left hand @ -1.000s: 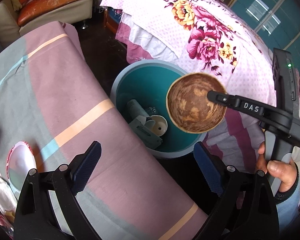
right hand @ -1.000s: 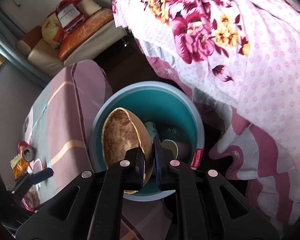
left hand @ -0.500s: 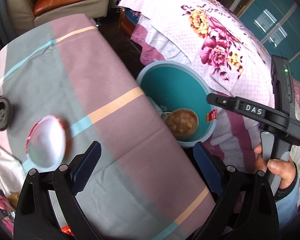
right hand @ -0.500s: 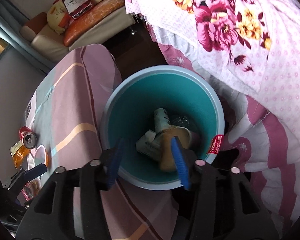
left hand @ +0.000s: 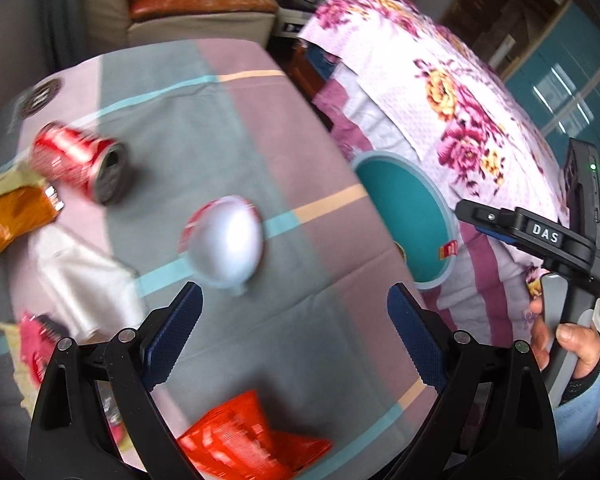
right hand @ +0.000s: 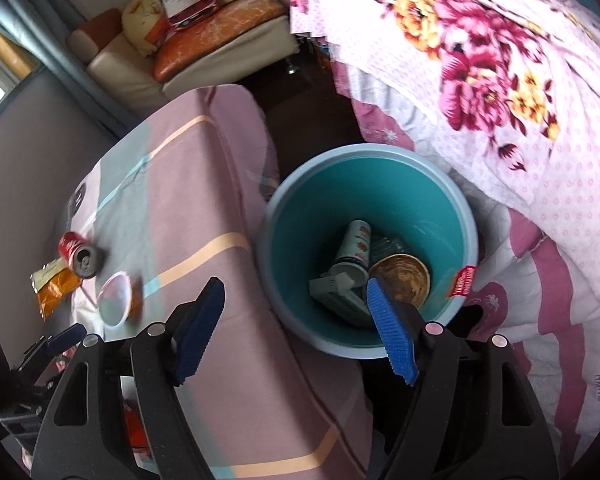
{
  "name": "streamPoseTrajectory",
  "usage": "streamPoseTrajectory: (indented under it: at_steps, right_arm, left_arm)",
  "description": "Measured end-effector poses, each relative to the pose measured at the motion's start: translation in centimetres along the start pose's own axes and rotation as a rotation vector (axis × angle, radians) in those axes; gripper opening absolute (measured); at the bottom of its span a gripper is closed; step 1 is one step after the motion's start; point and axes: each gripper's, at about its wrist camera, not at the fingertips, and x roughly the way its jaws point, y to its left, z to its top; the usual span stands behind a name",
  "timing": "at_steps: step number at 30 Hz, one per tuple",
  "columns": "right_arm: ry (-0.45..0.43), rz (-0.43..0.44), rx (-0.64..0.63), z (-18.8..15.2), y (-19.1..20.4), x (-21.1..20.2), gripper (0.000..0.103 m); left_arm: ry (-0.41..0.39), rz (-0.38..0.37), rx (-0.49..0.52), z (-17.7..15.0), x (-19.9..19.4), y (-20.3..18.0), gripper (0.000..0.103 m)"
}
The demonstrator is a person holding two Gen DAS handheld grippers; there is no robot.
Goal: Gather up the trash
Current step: 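Move both grippers back toward the remaining trash on the table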
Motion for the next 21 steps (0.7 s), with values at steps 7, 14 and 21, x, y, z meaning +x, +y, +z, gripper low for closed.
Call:
streamPoseTrajectory:
  at_steps: [7,14,21]
  right_arm:
    - [0.028,0.024,-0.111,-0.6,5.8,0.4,0.073]
    - [0.064,0.038,-0.209,-1.3,11.1,1.6,0.073]
    - [0.103,0.063,-0.267,-1.4,14.8,4.0,0.073]
  left_arm:
    - [-0.035,0.016,-0.085,-1.6,-2.0,4.3,0.094]
    - [-0.090,0.028,-0.158,-2.3,-4.2,8.5,0.094]
    - [-0.106,0.047,-0.230,-2.8,-5.0,12.1,0.094]
